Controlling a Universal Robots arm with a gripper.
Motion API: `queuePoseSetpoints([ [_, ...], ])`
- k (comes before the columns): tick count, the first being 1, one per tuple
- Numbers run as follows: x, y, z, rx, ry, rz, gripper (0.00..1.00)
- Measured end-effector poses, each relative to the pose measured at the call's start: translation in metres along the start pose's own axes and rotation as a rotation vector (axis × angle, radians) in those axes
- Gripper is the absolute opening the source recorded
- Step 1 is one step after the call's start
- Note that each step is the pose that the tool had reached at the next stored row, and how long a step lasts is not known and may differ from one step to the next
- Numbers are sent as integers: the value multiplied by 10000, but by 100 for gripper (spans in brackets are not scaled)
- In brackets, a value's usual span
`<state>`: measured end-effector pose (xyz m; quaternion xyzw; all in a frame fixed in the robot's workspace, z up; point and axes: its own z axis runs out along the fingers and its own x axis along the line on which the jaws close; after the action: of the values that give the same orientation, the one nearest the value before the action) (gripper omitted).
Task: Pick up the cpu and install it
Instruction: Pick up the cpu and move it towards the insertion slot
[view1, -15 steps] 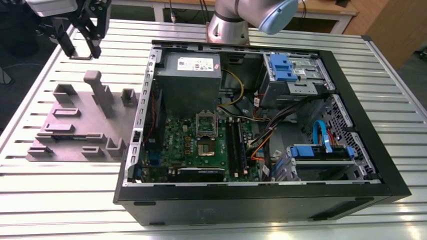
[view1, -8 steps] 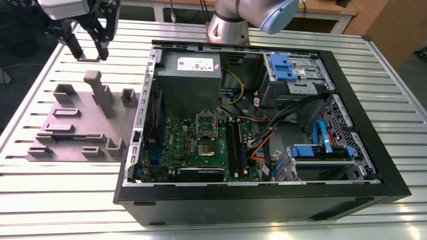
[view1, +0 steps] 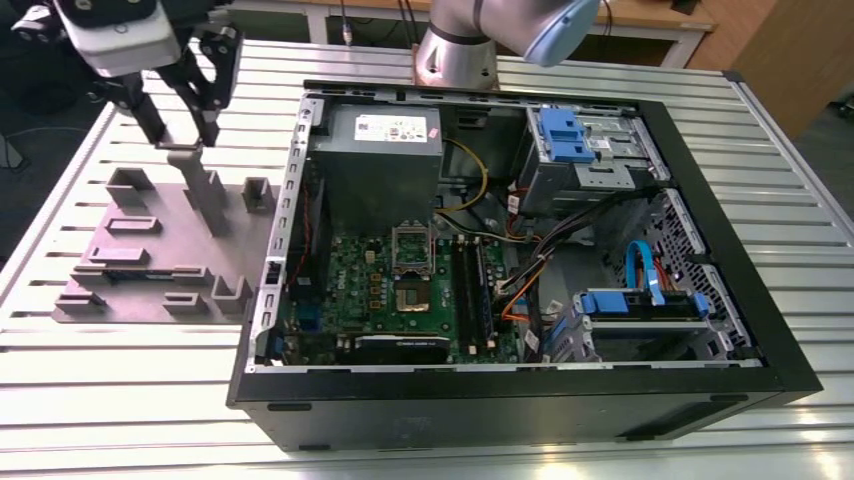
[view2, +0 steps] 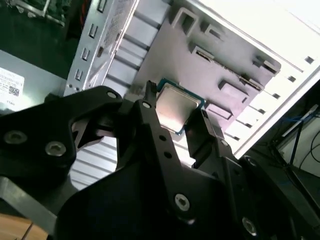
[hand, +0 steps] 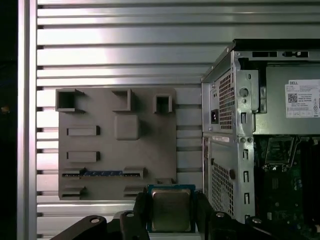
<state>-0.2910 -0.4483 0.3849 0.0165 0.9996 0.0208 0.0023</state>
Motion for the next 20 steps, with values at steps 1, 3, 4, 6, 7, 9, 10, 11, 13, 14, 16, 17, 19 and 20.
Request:
queuePoseSetpoints([
  [1,-47,0,7,-1,-1,1,47],
  [3,-137,2,17,-1,0,0,47],
  [4,-182,3,21,-2,-2,0,47],
  [6,-272,6,25,-1,0,1,47],
  [7,-319,7,26,-1,0,1,47],
  [9,-409,10,28,-2,-1,-1,47],
  [10,-453,12,29,-1,-1,0,47],
  [11,-498,13,30,-1,-1,1,47],
  [13,-588,16,32,0,0,0,47],
  [14,-633,17,34,-1,-1,0,47],
  [16,-727,20,35,-2,0,1,47],
  [17,-772,22,36,-1,0,0,47],
  [19,-862,25,36,0,0,0,47],
  [20,-907,26,37,-1,0,1,47],
])
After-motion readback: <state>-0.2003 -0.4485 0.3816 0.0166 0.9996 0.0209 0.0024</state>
